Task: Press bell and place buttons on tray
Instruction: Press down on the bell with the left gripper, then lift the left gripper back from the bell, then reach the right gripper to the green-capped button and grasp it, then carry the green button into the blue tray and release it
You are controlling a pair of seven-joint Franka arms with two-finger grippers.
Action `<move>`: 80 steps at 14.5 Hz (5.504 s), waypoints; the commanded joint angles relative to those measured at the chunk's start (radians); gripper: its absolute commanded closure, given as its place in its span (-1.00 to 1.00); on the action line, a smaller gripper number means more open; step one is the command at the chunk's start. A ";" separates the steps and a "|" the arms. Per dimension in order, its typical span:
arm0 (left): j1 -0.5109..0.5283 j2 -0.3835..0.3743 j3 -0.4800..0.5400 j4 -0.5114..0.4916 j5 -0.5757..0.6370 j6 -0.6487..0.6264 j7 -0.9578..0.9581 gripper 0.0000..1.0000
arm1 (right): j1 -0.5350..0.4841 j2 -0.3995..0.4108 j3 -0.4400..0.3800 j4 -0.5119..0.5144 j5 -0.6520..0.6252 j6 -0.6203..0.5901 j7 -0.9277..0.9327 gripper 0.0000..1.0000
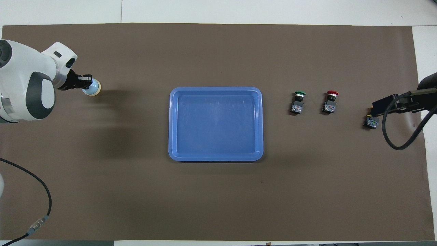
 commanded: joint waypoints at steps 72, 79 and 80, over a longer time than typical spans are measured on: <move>-0.013 -0.479 -0.017 0.081 -0.050 -0.737 0.029 -1.00 | 0.481 0.376 0.029 -0.253 -0.012 0.686 0.717 1.00; -0.012 -0.479 -0.017 0.081 -0.050 -0.737 0.029 -1.00 | 0.487 0.376 0.029 -0.304 -0.011 0.738 0.766 -0.98; -0.012 -0.479 -0.017 0.081 -0.050 -0.737 0.029 -1.00 | 0.496 0.374 0.027 -0.295 -0.011 0.725 0.767 -1.00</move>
